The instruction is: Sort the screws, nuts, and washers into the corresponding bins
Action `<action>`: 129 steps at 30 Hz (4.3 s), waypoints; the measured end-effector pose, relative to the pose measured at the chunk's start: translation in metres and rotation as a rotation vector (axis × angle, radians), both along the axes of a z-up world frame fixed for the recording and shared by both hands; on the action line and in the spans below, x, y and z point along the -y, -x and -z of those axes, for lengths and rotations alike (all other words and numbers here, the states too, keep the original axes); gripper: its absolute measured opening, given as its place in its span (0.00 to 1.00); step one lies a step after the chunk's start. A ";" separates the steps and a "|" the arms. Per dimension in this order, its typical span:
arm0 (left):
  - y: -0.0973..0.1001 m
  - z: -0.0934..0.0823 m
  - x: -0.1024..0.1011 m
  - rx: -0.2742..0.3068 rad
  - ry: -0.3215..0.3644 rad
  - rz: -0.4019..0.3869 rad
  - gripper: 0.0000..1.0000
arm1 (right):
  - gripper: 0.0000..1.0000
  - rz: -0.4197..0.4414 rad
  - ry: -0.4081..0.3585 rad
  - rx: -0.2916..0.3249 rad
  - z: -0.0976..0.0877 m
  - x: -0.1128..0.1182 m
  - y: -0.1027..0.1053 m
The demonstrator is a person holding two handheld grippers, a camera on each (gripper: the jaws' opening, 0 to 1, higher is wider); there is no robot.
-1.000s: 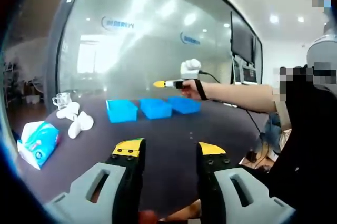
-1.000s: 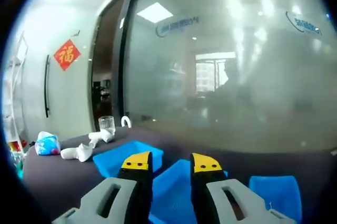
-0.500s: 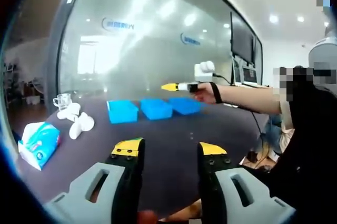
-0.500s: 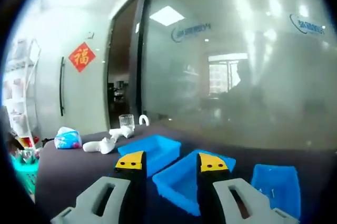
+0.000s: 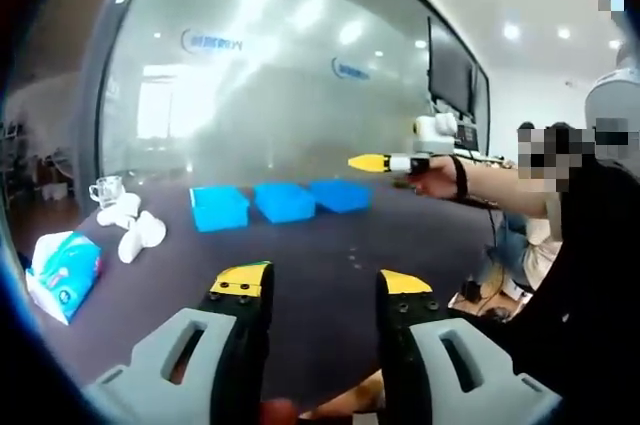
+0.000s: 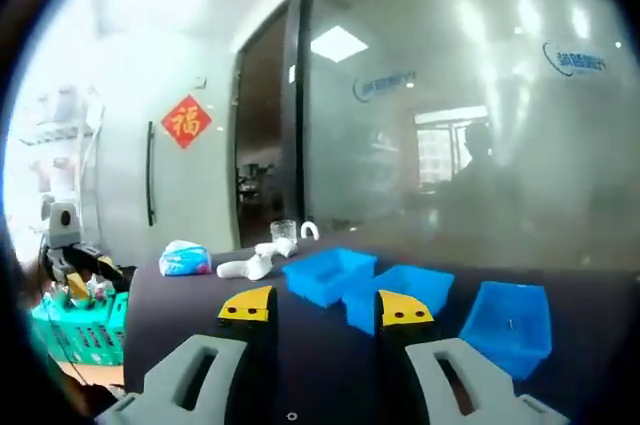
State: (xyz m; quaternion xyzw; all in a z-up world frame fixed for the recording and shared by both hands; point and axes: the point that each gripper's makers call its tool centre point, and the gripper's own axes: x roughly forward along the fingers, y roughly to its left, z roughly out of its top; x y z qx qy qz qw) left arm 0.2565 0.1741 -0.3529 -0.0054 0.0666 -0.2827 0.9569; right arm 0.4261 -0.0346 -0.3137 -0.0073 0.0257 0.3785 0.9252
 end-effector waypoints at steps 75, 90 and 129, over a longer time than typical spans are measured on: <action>0.009 0.018 0.011 -0.062 -0.065 0.075 0.40 | 0.24 -0.682 1.023 -0.250 0.125 -0.049 0.063; 0.010 0.020 0.005 -0.077 -0.058 0.057 0.40 | 0.16 -0.734 1.097 -0.287 0.148 -0.060 0.048; 0.011 0.013 -0.009 -0.042 -0.034 -0.001 0.40 | 0.02 -0.621 0.927 -0.326 0.128 -0.044 0.058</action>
